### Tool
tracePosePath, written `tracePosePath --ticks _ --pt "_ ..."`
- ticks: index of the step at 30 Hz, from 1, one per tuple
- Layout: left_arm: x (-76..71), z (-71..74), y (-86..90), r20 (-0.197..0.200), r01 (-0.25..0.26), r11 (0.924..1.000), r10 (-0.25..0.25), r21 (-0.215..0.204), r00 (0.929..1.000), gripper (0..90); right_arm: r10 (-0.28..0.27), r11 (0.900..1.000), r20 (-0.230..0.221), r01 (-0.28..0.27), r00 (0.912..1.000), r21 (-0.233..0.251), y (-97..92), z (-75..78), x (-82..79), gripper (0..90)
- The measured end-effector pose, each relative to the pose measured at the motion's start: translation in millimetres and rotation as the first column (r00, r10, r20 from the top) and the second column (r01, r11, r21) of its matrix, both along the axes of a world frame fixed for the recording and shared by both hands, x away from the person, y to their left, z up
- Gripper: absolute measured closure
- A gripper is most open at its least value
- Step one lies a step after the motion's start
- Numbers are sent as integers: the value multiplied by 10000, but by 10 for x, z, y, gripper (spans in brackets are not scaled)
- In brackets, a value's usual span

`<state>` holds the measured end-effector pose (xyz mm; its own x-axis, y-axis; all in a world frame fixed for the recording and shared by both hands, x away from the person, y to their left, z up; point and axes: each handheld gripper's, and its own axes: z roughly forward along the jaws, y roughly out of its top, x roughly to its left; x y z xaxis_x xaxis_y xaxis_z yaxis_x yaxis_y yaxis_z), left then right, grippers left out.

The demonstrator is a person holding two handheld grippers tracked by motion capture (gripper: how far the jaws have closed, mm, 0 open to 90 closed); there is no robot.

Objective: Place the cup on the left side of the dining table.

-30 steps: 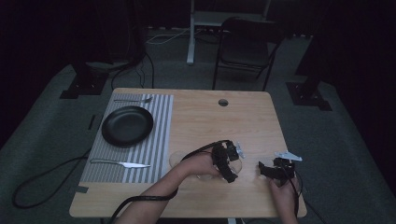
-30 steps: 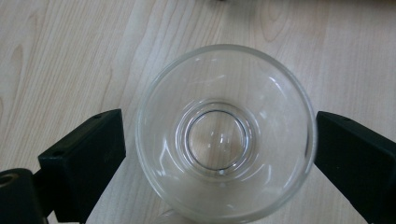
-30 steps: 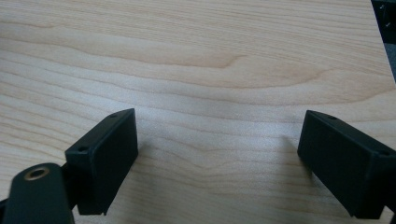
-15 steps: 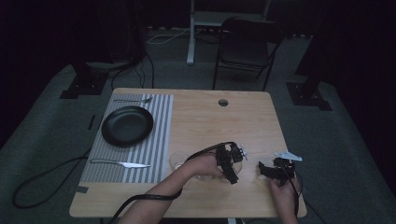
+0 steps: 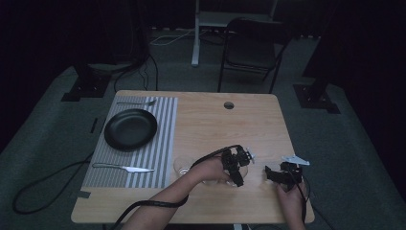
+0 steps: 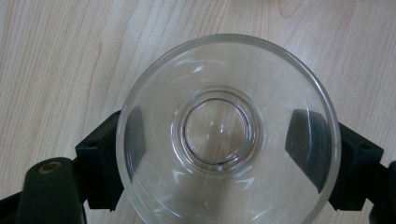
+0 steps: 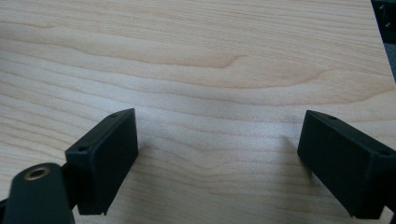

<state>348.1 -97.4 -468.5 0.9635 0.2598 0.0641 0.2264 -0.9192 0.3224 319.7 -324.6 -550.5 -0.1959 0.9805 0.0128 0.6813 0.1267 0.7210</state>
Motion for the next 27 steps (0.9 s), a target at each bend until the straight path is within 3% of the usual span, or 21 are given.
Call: tracePosePath --ticks 8,14,27 --pt "0 18 7 64 -80 9999 80 64 9999 182 -4 10000 -3 4 10000 3 0 0 0 118" --pt "17 52 6 80 -244 9995 246 -187 9997 182 14 10000 13 -14 10000 -14 -1 -1 1 117" --pt "192 173 64 248 -719 9967 729 -381 9970 182 13 10000 22 -13 10000 -23 -2 -1 1 118"
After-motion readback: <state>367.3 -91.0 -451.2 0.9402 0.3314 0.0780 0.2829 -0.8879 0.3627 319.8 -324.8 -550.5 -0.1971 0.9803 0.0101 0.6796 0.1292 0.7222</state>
